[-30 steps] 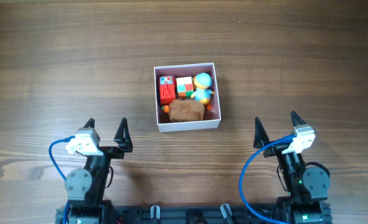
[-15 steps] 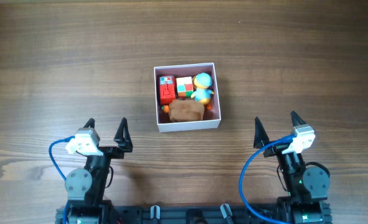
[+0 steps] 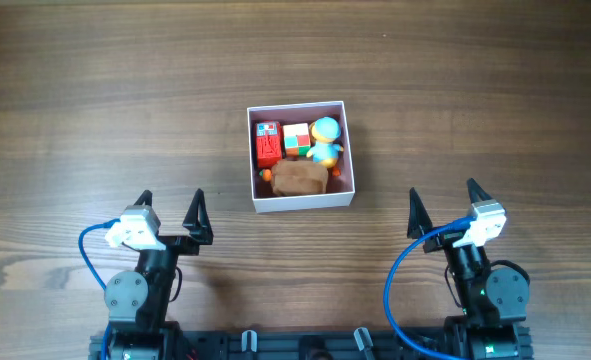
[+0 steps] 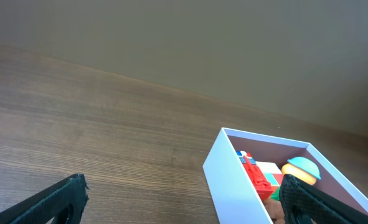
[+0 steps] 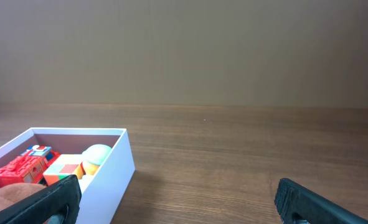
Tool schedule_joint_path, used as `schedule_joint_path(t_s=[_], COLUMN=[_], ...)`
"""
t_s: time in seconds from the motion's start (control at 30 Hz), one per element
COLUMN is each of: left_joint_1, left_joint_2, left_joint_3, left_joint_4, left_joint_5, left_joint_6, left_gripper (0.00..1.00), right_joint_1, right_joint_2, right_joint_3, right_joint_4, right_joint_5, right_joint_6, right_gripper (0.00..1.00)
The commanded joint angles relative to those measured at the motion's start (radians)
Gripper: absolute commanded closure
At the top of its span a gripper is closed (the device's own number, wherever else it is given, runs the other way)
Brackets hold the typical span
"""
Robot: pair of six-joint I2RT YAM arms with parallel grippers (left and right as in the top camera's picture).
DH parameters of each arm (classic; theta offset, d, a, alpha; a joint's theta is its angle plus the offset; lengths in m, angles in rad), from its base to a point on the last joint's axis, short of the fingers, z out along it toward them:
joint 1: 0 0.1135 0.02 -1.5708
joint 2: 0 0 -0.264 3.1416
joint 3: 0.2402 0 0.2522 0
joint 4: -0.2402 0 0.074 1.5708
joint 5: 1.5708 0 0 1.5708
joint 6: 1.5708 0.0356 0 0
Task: Pack container
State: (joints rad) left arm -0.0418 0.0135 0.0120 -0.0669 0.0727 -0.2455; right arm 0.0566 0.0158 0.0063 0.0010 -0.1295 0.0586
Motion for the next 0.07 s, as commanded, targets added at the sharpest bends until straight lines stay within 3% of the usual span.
schedule_joint_path(t_s=[0.0,0.03], left_joint_1=[0.005,0.005], left_joint_2=[-0.011,-0.011], left_joint_3=[-0.006,-0.006], left_joint_4=[-0.005,-0.005], left_joint_5=[-0.01,-0.01], left_joint_6=[-0.005,-0.006], left_gripper=[0.0,0.0], right_joint_1=[0.004,0.004], right_joint_2=[-0.002,-0.002], right_joint_3=[-0.001,-0.001], right_joint_4=[0.006,0.006], right_joint_5=[0.021,0.021], right_joint_6=[-0.005,-0.006], right_gripper=[0.0,0.0])
